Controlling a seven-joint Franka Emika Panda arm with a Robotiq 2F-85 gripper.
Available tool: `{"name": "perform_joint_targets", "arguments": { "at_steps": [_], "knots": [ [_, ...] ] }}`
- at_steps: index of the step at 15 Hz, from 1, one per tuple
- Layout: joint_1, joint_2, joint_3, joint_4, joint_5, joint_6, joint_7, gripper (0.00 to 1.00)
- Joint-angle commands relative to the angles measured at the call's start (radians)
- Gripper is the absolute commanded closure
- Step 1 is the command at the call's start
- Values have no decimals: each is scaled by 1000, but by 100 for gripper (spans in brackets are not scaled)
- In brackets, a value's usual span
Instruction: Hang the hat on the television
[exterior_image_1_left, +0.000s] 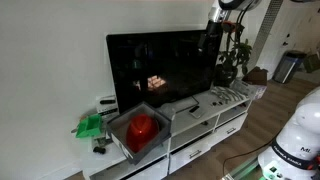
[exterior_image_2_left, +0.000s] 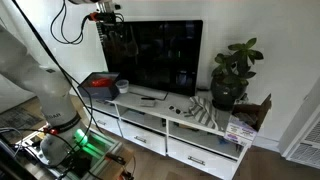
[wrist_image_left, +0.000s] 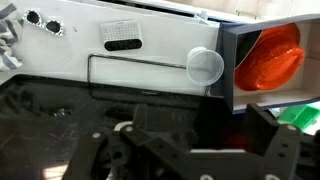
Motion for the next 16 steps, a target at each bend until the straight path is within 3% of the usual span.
{"name": "perform_joint_targets", "arguments": {
  "at_steps": [1, 14, 16],
  "knots": [
    [-8, 1, 7, 2, 3, -2, -2, 0],
    [-8, 1, 7, 2, 3, -2, -2, 0],
    [7, 20, 34, 11, 22, 12, 47, 0]
  ]
}}
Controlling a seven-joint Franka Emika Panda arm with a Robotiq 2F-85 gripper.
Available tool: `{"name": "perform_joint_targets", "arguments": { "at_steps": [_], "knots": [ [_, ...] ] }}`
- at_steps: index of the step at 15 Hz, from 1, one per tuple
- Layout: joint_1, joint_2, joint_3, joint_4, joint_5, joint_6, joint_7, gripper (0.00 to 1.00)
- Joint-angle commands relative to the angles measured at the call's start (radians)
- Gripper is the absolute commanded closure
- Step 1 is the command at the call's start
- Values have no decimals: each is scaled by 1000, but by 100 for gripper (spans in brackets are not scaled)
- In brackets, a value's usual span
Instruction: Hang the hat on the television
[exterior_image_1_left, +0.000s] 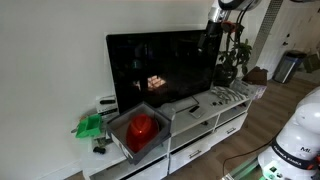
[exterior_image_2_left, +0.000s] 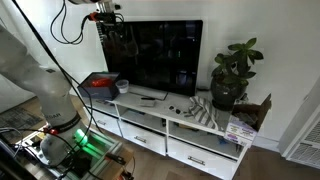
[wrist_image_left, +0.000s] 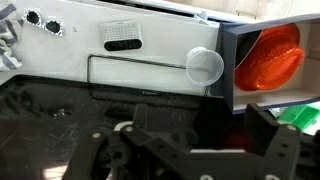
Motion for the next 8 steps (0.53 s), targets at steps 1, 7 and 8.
{"name": "perform_joint_targets", "arguments": {
  "at_steps": [1, 7, 8],
  "knots": [
    [13, 38, 50, 21, 46, -6, 102, 0],
    [73, 159, 215, 31, 151, 31, 462, 0],
    [82, 184, 243, 37, 146, 39, 527, 0]
  ]
}}
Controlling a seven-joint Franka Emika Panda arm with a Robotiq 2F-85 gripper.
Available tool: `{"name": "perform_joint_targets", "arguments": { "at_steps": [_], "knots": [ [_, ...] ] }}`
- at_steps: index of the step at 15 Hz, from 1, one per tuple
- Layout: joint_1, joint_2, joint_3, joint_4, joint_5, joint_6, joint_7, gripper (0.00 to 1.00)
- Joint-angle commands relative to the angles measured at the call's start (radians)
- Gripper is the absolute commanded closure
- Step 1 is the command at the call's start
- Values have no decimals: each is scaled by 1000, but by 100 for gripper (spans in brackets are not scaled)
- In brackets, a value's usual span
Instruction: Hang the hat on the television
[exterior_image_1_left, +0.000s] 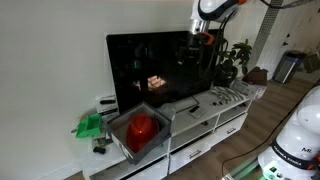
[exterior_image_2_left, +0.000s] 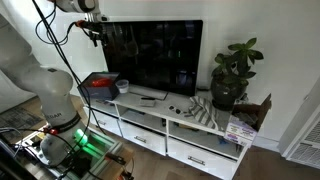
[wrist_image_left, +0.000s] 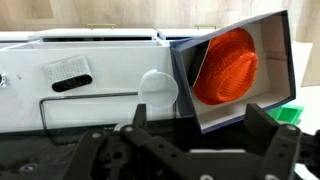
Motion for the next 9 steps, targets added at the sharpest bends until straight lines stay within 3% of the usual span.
{"name": "perform_joint_targets", "arguments": {
  "at_steps": [1, 5, 7, 8, 9],
  "knots": [
    [25, 113, 100, 43, -8, 30, 265, 0],
    [68, 262, 187, 94, -84, 63, 567, 0],
    [96, 342, 192, 122, -135, 121, 683, 0],
    [110, 373, 186, 123, -219, 172, 760, 0],
    [117, 292, 166, 75, -133, 127, 647, 0]
  ]
}}
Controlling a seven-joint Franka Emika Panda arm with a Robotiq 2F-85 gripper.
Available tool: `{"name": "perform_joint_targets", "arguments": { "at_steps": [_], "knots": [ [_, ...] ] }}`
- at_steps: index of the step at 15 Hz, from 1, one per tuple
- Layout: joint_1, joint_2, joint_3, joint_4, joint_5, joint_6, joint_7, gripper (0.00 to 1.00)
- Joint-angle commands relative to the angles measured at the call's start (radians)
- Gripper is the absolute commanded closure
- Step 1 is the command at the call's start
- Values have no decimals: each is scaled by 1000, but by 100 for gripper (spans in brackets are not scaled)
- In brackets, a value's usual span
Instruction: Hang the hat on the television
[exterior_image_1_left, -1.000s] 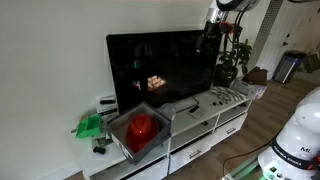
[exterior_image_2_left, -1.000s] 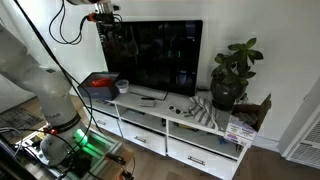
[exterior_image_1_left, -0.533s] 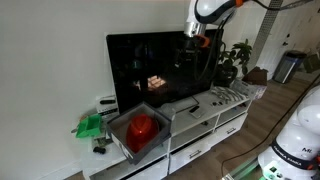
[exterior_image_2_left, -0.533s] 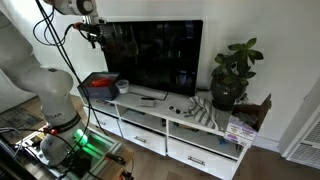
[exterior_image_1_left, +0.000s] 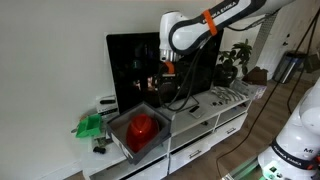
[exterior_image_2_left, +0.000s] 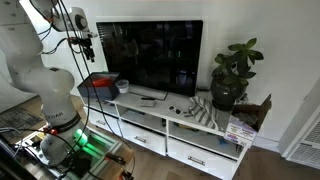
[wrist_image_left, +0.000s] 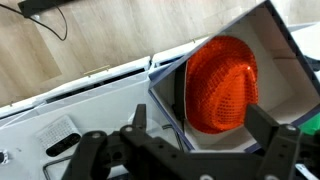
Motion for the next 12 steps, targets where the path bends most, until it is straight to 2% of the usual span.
{"name": "perform_joint_targets", "arguments": {
  "at_steps": [1, 3, 7, 12],
  "knots": [
    [38, 35, -30, 12, -35, 25, 47, 0],
    [45, 77, -36, 29, -55, 44, 74, 0],
    [45, 85, -40, 43, -57, 44, 76, 0],
    [55, 172, -73, 45, -47, 191, 119, 0]
  ]
}}
